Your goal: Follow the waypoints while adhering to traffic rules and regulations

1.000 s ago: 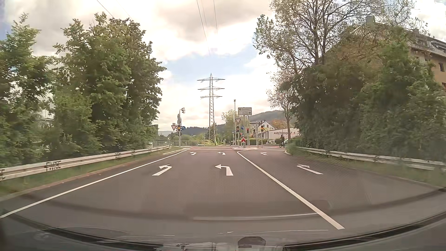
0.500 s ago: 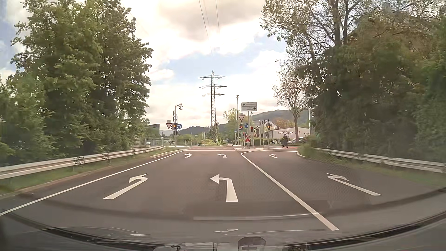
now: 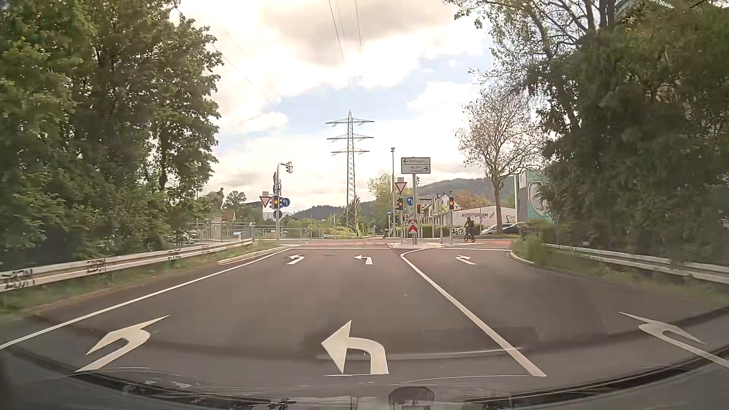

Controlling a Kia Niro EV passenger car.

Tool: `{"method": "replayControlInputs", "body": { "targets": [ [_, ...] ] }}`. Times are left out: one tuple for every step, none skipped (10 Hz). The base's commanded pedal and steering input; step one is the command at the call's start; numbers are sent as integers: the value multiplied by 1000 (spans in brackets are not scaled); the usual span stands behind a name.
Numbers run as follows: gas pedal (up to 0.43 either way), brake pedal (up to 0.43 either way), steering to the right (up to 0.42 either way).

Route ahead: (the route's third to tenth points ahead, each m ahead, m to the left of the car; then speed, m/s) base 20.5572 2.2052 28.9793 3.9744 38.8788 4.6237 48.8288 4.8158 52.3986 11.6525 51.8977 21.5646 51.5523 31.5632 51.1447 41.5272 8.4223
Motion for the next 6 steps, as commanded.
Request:
{"method": "replayControlInputs", "body": {
  "targets": [
    [0, 183, -9],
    [0, 189, -9],
    [0, 195, -9],
    [0, 195, -8],
    [0, 201, -8],
    [0, 207, -8]
  ]
}}
